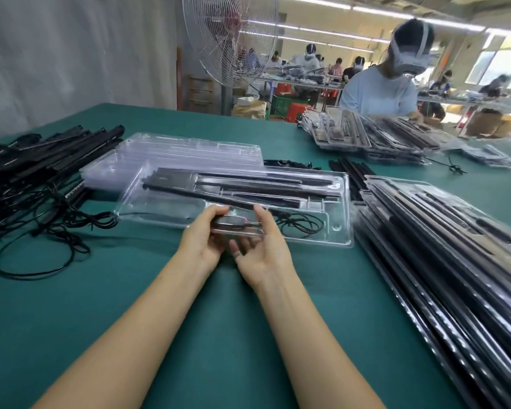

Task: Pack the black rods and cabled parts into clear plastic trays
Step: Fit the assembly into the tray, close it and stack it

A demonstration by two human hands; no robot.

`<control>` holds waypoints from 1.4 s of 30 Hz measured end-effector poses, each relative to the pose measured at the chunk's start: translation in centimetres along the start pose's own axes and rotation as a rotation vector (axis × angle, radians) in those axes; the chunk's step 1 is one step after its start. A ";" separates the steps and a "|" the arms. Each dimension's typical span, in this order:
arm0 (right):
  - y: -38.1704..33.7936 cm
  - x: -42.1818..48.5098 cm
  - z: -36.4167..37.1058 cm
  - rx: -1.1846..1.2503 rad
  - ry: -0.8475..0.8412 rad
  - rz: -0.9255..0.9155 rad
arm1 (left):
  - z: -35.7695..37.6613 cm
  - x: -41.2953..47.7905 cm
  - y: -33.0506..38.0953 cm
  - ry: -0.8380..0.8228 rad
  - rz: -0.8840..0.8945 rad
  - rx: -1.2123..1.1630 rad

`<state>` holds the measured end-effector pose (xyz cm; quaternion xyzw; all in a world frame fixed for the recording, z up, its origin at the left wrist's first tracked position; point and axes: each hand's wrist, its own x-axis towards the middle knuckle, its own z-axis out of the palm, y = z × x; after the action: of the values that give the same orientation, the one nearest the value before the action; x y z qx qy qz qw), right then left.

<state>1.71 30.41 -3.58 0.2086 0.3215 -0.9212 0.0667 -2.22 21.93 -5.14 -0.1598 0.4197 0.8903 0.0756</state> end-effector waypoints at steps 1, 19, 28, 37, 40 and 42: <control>-0.3 0.1 -0.3 0.032 0.046 -0.017 | -0.4 0.2 0.4 0.036 -0.001 -0.003; -6.7 3.5 -6.6 -0.166 0.657 -0.578 | -4.1 -0.3 2.1 -0.096 -0.300 -0.112; -7.4 2.9 -6.9 0.057 0.550 -0.543 | -5.3 0.2 2.5 0.055 0.031 -0.281; -5.2 2.9 -4.9 0.206 -0.096 -0.165 | -4.5 -0.6 2.1 -0.234 0.143 -0.269; -4.4 2.6 -4.1 0.127 -0.209 -0.118 | -4.6 -1.1 1.9 -0.311 0.063 -0.123; -4.2 2.8 -3.7 0.113 -0.211 -0.145 | -4.5 -1.9 2.5 -0.350 -0.071 0.147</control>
<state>-0.65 36.02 -5.09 0.0903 0.2744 -0.9571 0.0213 -0.11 16.84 -5.39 -0.0114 0.4582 0.8682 0.1902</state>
